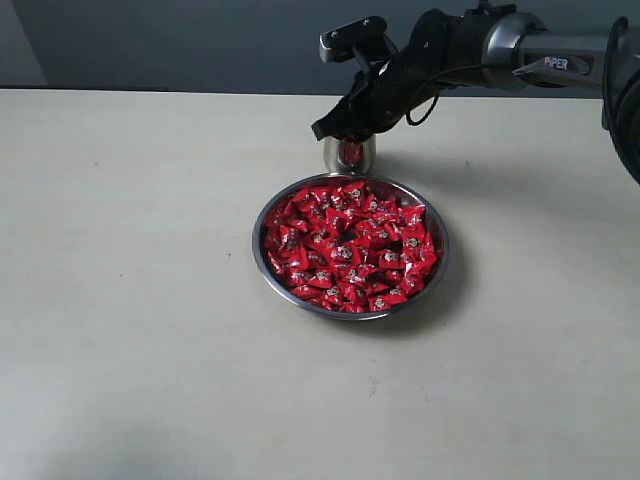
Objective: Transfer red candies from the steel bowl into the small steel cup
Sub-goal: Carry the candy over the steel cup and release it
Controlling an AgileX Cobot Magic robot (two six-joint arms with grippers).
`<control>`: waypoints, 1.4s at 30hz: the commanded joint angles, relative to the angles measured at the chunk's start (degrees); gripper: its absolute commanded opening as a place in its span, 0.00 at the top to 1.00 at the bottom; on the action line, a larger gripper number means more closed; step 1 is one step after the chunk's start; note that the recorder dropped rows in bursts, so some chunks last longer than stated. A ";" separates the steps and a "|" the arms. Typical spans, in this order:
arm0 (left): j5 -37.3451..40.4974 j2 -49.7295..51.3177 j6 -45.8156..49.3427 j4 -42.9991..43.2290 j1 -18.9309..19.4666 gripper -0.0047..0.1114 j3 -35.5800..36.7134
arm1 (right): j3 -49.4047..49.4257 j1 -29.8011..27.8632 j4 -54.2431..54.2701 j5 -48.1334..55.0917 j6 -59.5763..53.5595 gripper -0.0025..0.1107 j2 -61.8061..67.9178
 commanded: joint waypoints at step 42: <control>-0.29 -0.27 -0.07 0.11 -0.31 0.96 -0.48 | -0.41 -0.48 -0.43 1.36 -0.10 0.57 -6.67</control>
